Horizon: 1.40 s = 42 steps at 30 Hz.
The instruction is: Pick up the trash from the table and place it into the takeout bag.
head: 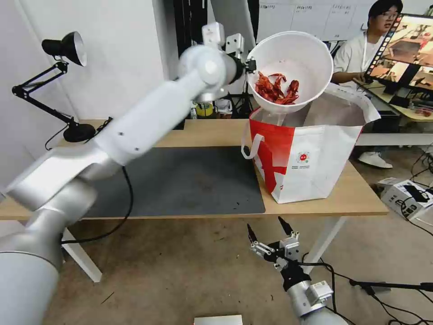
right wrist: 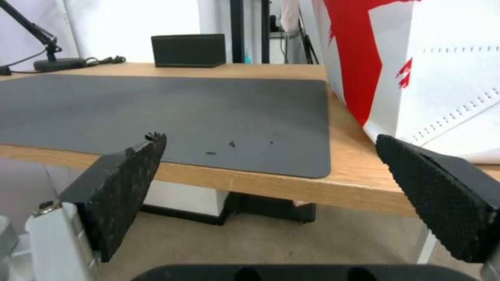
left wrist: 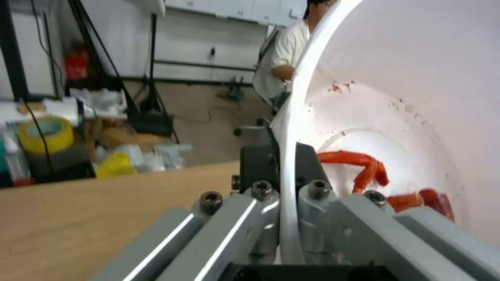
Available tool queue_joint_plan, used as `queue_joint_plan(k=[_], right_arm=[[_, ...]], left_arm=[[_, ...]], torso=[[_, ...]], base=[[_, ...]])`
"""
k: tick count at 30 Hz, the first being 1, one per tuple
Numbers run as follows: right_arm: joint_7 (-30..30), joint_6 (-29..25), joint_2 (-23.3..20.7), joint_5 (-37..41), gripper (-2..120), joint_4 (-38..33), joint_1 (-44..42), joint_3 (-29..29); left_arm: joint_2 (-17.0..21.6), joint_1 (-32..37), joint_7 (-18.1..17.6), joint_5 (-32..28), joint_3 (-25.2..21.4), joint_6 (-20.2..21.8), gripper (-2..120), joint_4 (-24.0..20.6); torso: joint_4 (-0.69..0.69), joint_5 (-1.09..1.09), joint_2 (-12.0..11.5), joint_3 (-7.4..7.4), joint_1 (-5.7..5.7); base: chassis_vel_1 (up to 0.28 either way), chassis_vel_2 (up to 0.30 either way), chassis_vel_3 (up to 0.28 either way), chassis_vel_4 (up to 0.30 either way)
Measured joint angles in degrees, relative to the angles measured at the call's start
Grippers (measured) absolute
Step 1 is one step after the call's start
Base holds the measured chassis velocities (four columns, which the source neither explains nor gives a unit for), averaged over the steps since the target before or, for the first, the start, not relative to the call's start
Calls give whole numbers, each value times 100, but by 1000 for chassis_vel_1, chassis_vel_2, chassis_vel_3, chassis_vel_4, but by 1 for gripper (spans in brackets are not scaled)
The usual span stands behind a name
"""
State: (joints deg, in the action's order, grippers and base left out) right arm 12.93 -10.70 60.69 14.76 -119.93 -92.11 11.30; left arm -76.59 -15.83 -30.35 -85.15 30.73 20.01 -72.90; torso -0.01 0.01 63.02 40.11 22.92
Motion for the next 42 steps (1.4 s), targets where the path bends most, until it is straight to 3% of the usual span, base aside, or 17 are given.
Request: queue_joint_plan(k=[6,12,17,22,25,27,29,31,35,42], right_arm=[[0,0,0,0,100,0,0,0],[0,0,0,0,100,0,0,0],[0,0,0,0,100,0,0,0],[0,0,0,0,100,0,0,0],[0,0,0,0,100,0,0,0],[0,0,0,0,100,0,0,0],[0,0,0,0,100,0,0,0],[0,0,0,0,100,0,-1,0],[0,0,0,0,100,0,0,0],[0,0,0,0,100,0,0,0]], left_arm=[[-7,109,8,868,325,-151,0,-104],[140,158,189,1178,545,-184,0,-344],[278,151,416,1112,641,-90,0,-544],[389,109,663,541,639,287,0,-726],[407,99,702,197,596,533,0,-761],[405,96,702,-173,529,969,0,-782],[393,94,694,-292,512,1131,3,-782],[338,90,680,-515,490,1388,14,-756],[275,90,681,-631,489,1498,24,-717],[221,130,682,-679,412,1536,52,-690]], torso=[[0,0,0,0,0],[1,-1,0,0,0],[1,-2,0,-1,-1],[1,-2,0,-1,-1],[0,-1,1,-1,-1],[1,-1,1,-1,-1],[1,-2,0,-1,-1],[0,-1,0,-1,-1],[0,-1,0,-1,-1],[0,-1,0,-1,0]], base=[[0,0,0,0],[0,0,0,0],[0,0,0,0],[0,0,0,0],[0,0,0,0],[0,0,0,0],[0,0,0,0],[0,0,0,0],[0,0,0,0],[0,0,0,0]])
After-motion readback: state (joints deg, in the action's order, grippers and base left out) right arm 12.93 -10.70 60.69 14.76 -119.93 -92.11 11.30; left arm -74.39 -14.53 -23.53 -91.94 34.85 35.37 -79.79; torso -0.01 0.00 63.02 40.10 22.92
